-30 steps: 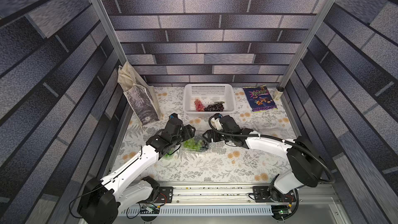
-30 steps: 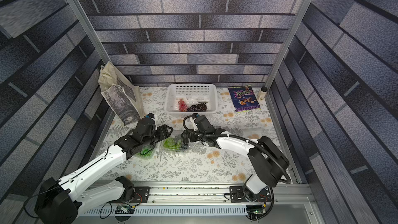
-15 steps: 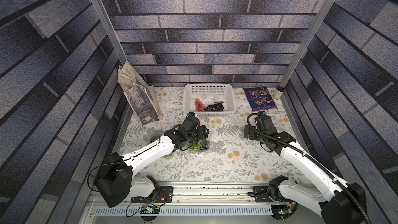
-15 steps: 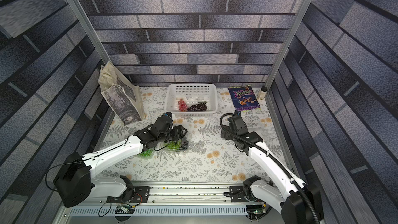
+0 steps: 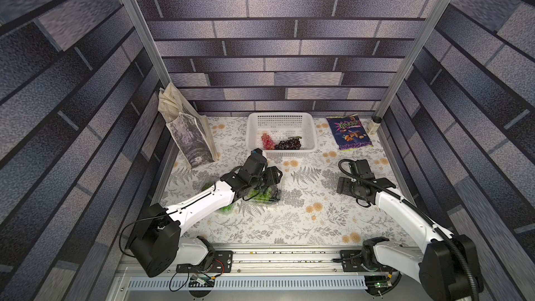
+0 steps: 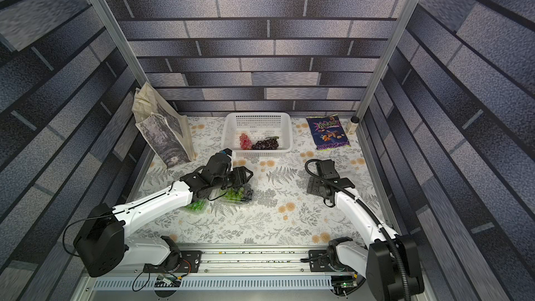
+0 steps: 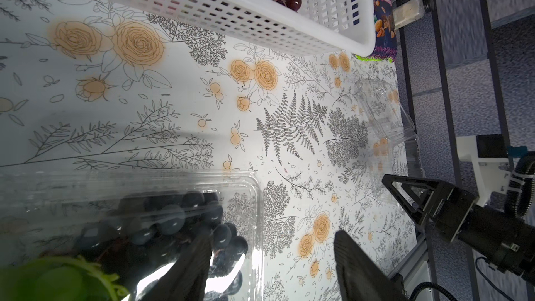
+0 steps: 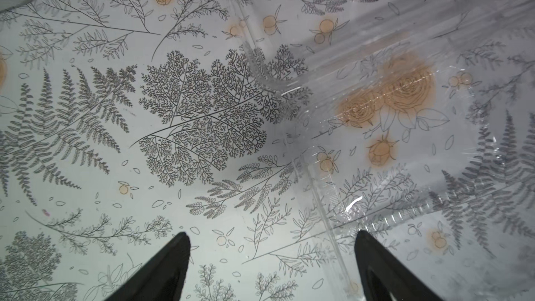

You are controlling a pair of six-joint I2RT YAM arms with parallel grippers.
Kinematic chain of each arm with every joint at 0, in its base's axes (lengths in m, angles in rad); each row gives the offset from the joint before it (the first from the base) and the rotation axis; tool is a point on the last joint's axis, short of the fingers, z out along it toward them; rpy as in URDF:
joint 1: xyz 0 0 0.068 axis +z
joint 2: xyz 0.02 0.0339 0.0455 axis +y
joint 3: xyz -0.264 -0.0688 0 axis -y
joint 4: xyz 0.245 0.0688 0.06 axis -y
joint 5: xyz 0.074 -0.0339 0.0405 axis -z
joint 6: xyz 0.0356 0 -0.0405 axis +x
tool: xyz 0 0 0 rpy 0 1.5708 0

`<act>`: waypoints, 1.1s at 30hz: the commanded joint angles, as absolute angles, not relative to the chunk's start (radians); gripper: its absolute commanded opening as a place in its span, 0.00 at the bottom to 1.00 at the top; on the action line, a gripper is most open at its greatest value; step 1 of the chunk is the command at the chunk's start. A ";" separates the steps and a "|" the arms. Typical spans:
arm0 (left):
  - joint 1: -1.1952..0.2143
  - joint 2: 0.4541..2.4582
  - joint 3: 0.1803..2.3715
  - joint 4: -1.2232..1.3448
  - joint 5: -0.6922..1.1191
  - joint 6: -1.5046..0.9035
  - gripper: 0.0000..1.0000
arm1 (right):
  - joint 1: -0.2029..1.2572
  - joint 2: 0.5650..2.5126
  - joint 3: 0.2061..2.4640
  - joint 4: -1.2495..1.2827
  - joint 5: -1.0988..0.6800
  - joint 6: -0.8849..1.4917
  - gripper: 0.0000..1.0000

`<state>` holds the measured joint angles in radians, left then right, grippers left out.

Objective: Pack grapes into containers
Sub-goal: Move the packing box to the center of the board.

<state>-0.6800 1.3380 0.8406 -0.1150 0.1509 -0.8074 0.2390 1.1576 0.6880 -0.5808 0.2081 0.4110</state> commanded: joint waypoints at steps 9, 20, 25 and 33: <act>-0.658 1.302 0.824 -0.090 0.182 -0.802 0.69 | 0.230 1.324 0.717 -0.420 0.049 0.430 0.81; -0.653 1.296 0.810 -0.073 0.183 -0.822 0.69 | 0.327 1.369 0.727 -0.384 0.021 0.446 0.74; -0.652 1.286 0.807 -0.075 0.184 -0.826 0.69 | 0.388 1.420 0.745 -0.369 0.046 0.461 0.61; -0.648 1.262 0.791 -0.076 0.178 -0.833 0.70 | 0.476 1.472 0.799 -0.381 0.087 0.465 0.38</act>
